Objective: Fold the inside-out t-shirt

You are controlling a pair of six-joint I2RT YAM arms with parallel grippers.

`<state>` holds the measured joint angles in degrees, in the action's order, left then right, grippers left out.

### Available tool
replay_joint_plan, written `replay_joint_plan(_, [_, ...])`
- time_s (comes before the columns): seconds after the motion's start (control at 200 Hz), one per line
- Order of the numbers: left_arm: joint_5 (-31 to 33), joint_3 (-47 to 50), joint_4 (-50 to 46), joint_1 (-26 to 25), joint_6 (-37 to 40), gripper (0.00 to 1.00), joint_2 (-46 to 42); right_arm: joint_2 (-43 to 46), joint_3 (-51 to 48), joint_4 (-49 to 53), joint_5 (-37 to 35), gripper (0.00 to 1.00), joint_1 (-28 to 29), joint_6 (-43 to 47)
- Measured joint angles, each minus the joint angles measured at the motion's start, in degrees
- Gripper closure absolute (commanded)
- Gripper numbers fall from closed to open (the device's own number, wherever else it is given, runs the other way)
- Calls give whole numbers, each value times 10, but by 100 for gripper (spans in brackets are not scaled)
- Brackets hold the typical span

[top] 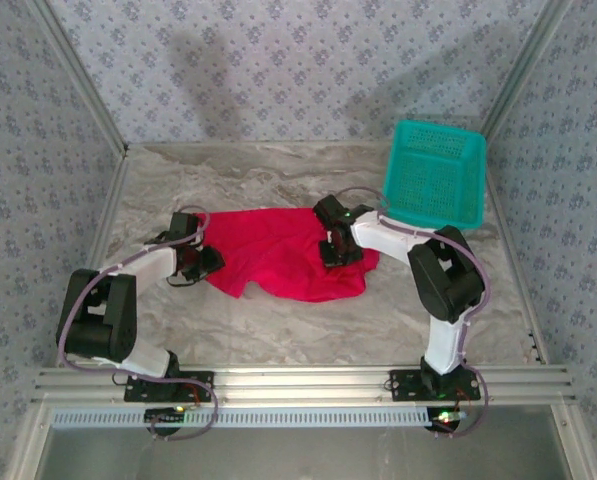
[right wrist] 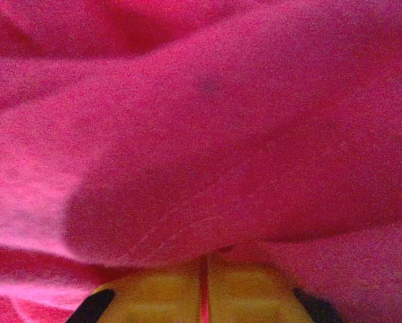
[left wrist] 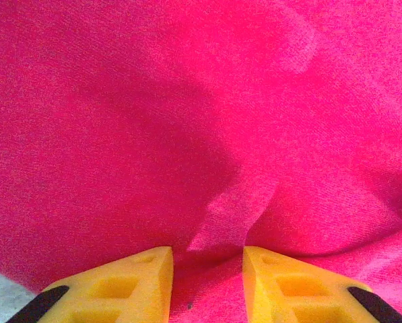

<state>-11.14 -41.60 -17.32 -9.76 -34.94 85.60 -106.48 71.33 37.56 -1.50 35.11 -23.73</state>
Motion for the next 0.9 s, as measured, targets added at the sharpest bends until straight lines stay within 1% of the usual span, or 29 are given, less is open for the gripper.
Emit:
replay_joint_plan(0.085, [0, 0, 0, 0, 0, 68, 0, 5, -13, -7, -2, 76, -2, 0])
replay_joint_plan(0.195, [0, -1, 0, 0, 0, 68, 0, 6, -21, -19, 10, 74, -1, 4])
replay_joint_plan(0.245, [0, -3, 0, 0, 0, 68, 0, 6, -21, -23, 16, 71, 0, 5])
replay_joint_plan(0.595, [0, -8, 0, 0, 0, 69, 0, 10, -5, -49, 57, 70, 7, 6])
replay_joint_plan(0.675, [0, -8, 0, 0, 0, 69, 0, 10, -5, -57, 69, 68, 13, 4])
replay_joint_plan(0.899, [-2, -8, 0, 0, 0, 69, 0, 9, -5, -80, 105, 66, 23, -4])
